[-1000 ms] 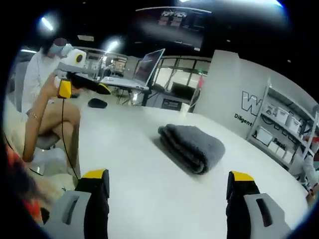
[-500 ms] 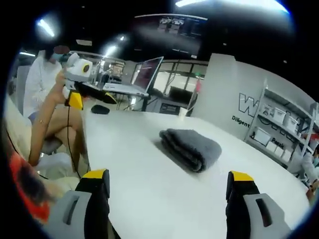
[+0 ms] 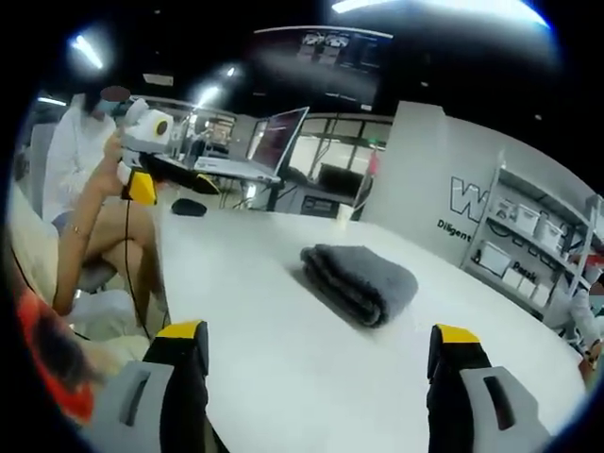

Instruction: Open the folded towel by lifting each exposed corner and separating the folded layers until the towel lies flat within the target outline without major curled edges

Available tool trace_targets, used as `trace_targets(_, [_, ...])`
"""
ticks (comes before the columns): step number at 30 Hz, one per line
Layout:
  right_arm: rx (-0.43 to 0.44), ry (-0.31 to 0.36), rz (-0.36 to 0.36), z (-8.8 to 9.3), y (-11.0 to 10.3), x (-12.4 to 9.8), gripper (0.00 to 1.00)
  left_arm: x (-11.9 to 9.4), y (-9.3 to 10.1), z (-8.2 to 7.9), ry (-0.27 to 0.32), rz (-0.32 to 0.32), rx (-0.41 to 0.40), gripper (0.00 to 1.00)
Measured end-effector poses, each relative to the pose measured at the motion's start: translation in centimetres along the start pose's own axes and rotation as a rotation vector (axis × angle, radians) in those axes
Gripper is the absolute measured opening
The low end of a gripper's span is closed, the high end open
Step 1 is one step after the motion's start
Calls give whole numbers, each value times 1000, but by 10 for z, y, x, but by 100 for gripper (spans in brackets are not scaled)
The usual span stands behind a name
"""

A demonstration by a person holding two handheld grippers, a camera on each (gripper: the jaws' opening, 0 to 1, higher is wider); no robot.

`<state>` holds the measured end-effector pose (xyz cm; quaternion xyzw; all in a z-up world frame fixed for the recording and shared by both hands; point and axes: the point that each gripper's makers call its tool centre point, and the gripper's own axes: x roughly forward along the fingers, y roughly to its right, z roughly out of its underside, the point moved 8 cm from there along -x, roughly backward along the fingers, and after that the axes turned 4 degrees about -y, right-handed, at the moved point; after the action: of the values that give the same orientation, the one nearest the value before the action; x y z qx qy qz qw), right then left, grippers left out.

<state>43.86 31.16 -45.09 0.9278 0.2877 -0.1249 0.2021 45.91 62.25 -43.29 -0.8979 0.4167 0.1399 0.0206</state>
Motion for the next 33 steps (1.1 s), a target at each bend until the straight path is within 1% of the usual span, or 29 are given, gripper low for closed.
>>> trace_targets(4, [7, 11, 19, -3, 2, 3, 93, 1, 2, 0, 0, 2, 2, 94])
trace_targets(7, [6, -1, 19, -4, 2, 9, 94, 1, 2, 0, -2, 5, 3, 94])
trace_targets(9, [25, -9, 31, -5, 5, 13, 94, 1, 2, 1, -2, 5, 2, 94])
trace_targets(14, [44, -2, 31, -8, 9, 19, 94, 0, 1, 0, 3, 2, 0, 94])
trace_targets(19, [39, -6, 25, -19, 14, 35, 94, -2, 1, 0, 5, 0, 1, 94])
trace_targets(23, [32, 4, 14, -31, 17, 47, 95, -3, 2, -1, 8, 4, 5, 94])
trace_targets(25, [24, 14, -15, -38, 15, 56, 93, -3, 2, -1, 10, 3, 3, 94])
trace_targets(27, [12, 4, -29, -42, 13, 63, 94, -4, 1, -1, 11, 0, 1, 94])
trace_targets(30, [-41, -34, -31, -48, 10, 76, 94, -6, 1, -1, 14, -2, -1, 94])
trace_targets(33, [-73, -33, -31, -56, 8, 87, 91, -8, 1, -2, 17, -5, 5, 94])
